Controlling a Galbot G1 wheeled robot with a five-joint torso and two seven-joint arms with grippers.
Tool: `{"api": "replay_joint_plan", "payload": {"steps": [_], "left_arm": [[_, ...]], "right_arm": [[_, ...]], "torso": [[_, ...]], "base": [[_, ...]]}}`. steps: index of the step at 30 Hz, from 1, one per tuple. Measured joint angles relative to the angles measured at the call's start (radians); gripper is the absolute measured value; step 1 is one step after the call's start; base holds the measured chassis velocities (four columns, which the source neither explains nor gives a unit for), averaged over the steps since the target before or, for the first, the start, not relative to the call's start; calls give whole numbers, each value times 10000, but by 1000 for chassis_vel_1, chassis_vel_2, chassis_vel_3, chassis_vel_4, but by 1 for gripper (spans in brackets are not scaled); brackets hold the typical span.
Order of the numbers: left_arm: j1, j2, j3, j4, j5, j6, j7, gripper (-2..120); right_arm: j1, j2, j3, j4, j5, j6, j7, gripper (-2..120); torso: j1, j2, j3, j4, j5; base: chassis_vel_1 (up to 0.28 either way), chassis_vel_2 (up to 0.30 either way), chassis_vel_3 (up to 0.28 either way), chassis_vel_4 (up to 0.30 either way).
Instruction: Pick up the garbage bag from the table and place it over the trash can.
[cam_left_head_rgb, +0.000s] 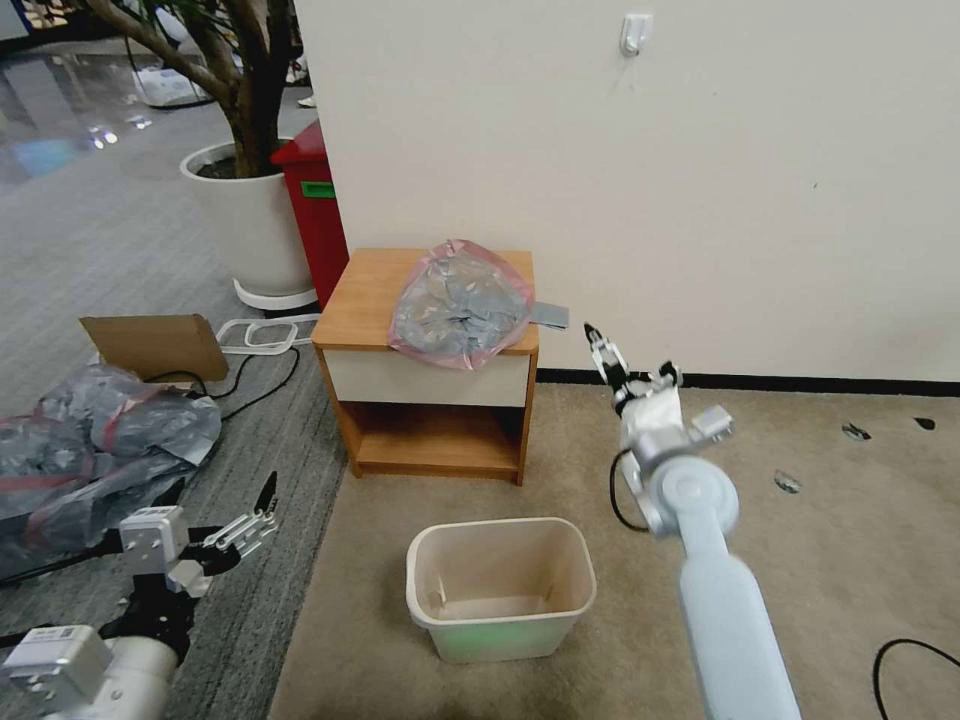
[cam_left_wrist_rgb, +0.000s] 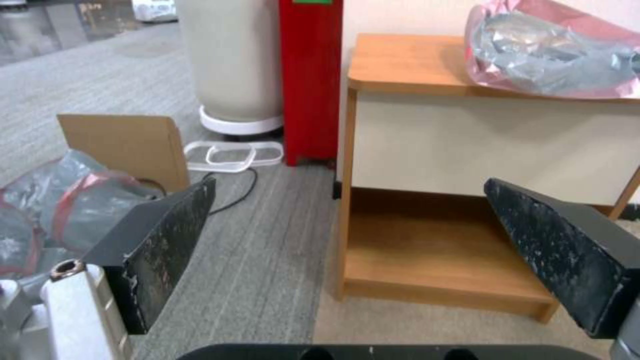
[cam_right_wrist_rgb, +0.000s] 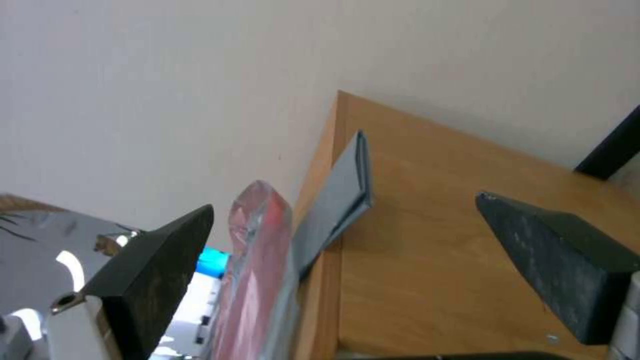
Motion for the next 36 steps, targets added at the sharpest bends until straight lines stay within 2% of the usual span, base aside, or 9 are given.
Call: {"api": "replay_joint_plan", "payload": {"steps": [7, 15, 23, 27, 30, 33, 34, 35, 36], "left_arm": [[211, -93, -44, 5, 120, -260, 221, 100], [231, -219, -42, 9, 136, -285, 250, 100], [241, -359, -5, 12, 204, -287, 293, 100], [243, -376, -6, 12, 219, -287, 303, 100], [238, -381, 5, 12, 226, -287, 307, 100], [236, -382, 12, 11, 228, -287, 308, 100], [228, -384, 42, 12, 236, -287, 313, 100], [220, -384, 76, 12, 251, -283, 318, 100], [219, -379, 81, 12, 256, -283, 319, 100]], "right_arm": [[1320, 240, -77, -1878, 158, 8, 64, 100], [1834, 364, -62, -2520, 323, 73, 31, 96], [2105, 598, -196, -2661, 355, 86, 11, 68], [2144, 608, -186, -2672, 330, 114, 9, 47], [2143, 592, -187, -2660, 314, 133, 9, 37], [2141, 589, -188, -2654, 310, 136, 9, 36], [2137, 586, -189, -2644, 303, 146, 13, 28], [2115, 587, -187, -2586, 315, 240, 49, 12], [2107, 587, -186, -2555, 341, 245, 77, 7]], "torso": [[0, 0, -1, 2, 0], [0, 0, -1, 0, 0], [0, 0, -1, 2, -1], [0, 0, -2, 1, -1], [0, 0, -2, 1, -1], [0, 0, -2, 1, -1], [1, 0, -1, 0, 0], [1, 0, -2, 1, 0], [1, 0, -2, 1, 0]], "base": [[0, 0, 0, 0], [0, 0, 0, 0], [0, 0, 0, 0], [0, 0, 0, 0], [0, 0, 0, 0], [0, 0, 0, 0], [0, 0, 0, 0], [0, 0, 0, 0], [0, 0, 0, 0]]}}
